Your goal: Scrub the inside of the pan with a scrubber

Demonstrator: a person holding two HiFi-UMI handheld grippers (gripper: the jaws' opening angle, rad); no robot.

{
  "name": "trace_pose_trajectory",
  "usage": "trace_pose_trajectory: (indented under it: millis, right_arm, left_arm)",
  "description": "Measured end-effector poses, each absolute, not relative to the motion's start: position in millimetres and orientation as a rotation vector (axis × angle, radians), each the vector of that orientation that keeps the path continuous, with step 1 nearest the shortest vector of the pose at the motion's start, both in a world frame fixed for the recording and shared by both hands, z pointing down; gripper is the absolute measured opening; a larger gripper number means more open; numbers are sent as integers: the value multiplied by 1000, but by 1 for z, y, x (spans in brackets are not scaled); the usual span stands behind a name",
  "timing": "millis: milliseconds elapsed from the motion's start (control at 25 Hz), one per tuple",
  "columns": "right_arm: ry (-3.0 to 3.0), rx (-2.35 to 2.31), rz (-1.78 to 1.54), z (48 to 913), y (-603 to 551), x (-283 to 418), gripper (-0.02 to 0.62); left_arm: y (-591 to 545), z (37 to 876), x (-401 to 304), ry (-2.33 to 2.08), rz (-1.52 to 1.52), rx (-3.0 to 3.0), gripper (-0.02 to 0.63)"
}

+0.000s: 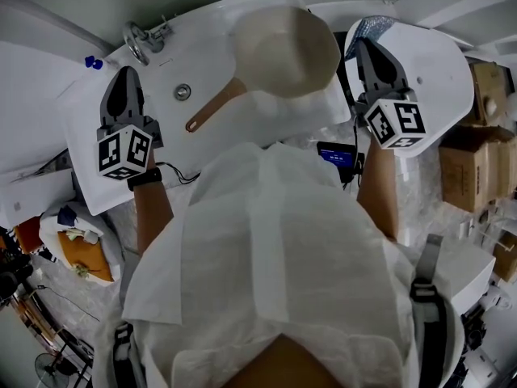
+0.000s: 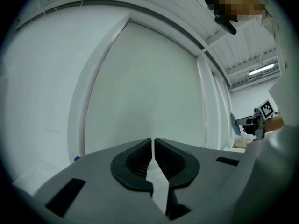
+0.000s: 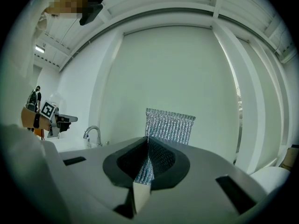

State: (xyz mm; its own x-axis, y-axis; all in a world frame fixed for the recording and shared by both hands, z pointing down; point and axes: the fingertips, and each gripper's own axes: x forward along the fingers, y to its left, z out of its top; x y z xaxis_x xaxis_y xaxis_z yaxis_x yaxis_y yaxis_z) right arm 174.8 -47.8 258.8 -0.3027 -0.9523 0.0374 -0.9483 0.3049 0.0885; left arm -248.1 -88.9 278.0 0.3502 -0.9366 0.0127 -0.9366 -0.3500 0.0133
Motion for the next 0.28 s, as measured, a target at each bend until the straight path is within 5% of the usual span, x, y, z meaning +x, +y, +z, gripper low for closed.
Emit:
trace_pose_trajectory:
  millis: [280]
  right_arm:
    - [-2453,1793,-68,262,-47,174,17]
  left_arm:
    - [-87,283,-247,-1764,11,2557,32]
